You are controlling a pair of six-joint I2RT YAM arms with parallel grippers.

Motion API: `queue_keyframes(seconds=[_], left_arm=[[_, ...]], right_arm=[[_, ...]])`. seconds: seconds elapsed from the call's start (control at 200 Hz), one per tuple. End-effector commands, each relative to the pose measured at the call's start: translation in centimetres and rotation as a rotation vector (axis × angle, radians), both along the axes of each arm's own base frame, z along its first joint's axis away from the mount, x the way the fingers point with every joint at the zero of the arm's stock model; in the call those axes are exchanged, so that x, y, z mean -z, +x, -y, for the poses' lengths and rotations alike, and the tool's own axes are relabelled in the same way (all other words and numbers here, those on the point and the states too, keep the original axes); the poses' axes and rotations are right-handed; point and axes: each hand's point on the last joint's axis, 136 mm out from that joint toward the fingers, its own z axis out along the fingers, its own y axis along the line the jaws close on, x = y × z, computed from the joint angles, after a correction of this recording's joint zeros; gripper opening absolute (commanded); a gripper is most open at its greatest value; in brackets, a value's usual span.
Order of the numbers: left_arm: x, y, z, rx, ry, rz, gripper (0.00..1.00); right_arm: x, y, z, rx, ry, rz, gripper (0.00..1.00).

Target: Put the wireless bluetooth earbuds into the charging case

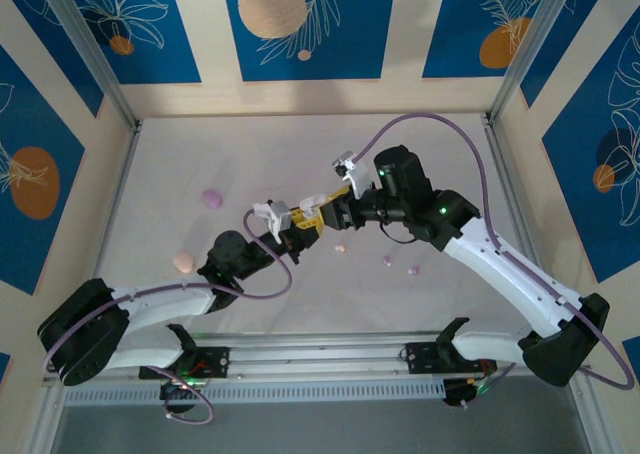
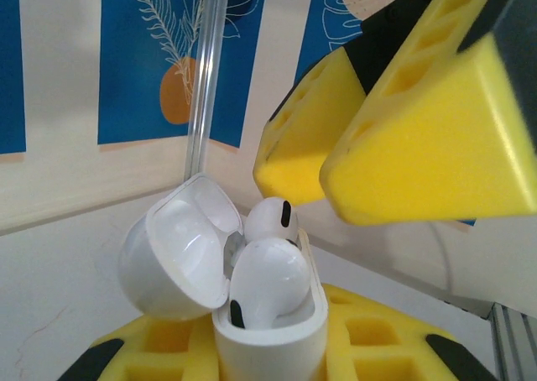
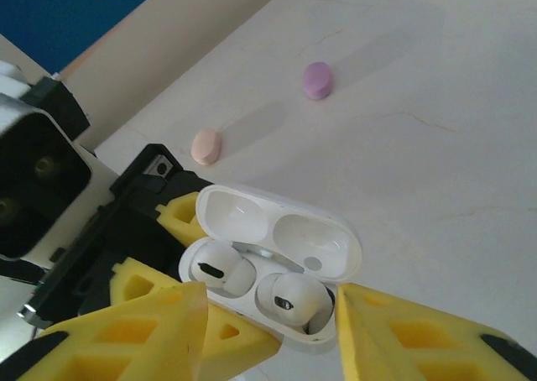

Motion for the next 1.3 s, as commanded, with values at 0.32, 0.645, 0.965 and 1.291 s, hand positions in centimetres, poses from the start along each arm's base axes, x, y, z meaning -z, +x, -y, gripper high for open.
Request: queue_keyframes(seconds=[0.32,0.645,0.965,1.291], left_arm=[[-1.4,-2.1,0.4,0.081,0.048,0.141,0.19],[-1.5,-3.2,0.6,0.129,0.125,0.188,0.21],[-1.5,-3.8,0.8,0.165,0.151,0.181,0.21],[-2.1,-3.8,0.9,0.169,0.134,0.177,0.21]], right_arm=[[-3.5,0.5,2.4,0.117,0.154,-0.054,0.58],[-1.1,2.8,4.6,0.22,0.177,-0.388,0.64],[1.0,2.1,1.9,0.112,0.129,-0.541,0.69],[3.2,1.1,0.3,0.048,0.024,-0.603,0.63]])
